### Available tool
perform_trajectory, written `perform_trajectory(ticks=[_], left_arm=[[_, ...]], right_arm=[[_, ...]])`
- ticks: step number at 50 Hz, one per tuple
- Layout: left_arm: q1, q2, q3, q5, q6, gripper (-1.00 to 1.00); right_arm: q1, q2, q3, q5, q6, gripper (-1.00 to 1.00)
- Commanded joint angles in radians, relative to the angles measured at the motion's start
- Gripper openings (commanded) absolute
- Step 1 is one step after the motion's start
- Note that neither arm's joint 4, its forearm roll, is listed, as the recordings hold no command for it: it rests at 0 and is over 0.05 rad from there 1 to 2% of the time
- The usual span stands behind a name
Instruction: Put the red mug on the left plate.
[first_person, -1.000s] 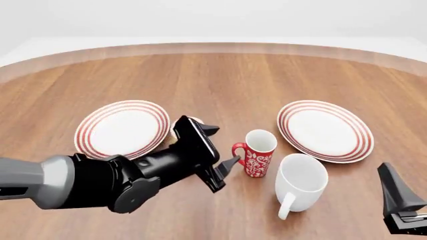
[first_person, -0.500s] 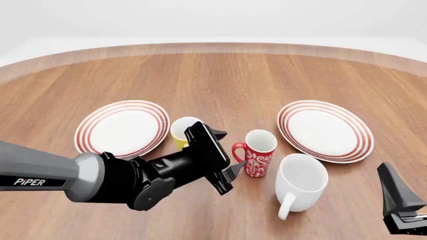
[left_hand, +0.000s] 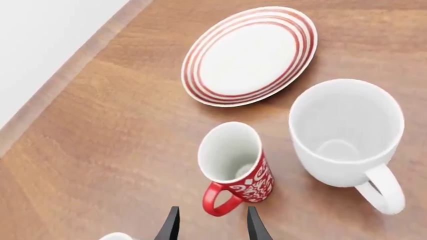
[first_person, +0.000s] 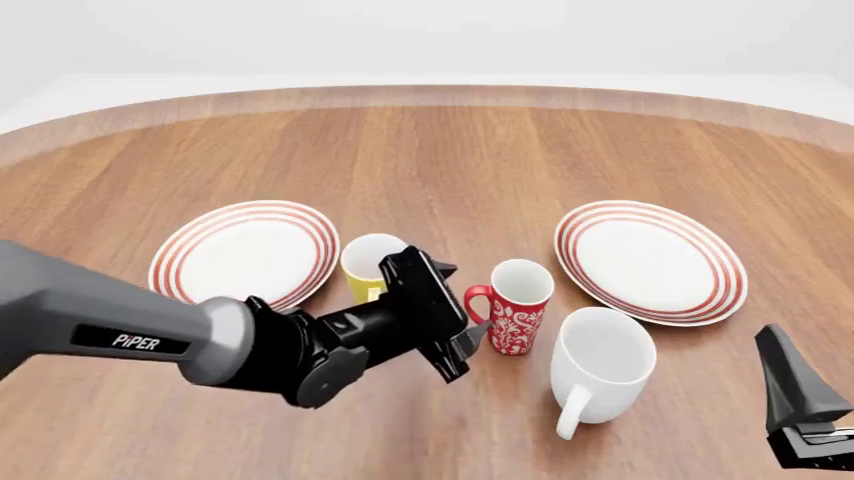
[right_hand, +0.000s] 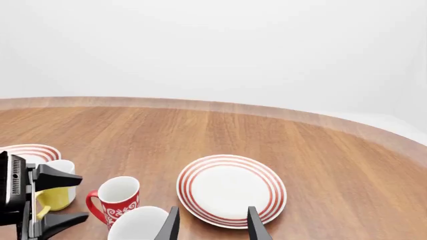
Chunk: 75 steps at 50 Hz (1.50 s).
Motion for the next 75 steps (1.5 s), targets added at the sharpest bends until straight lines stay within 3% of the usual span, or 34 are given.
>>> perform_trajectory(ticks=[1, 55, 56, 75], left_arm=[[0.009, 0.025, -0.021, -0.003, 0.017, 1.00], [0.021, 0.102, -0.096, 0.022, 0.036, 1.00], [0.023, 0.098, -0.093, 0.018, 0.036, -1.00], [0.005, 0.069, -0.079, 0.031, 0.005, -1.00]], right_arm=[[-0.001, 0.000, 0.000, -0.001, 0.001, 1.00], [-0.010, 0.000, -0.001, -0.003, -0.001, 1.00], [-0.009, 0.000, -0.001, -0.003, -0.002, 1.00], [-0.009, 0.000, -0.001, -0.004, -0.006, 1.00]])
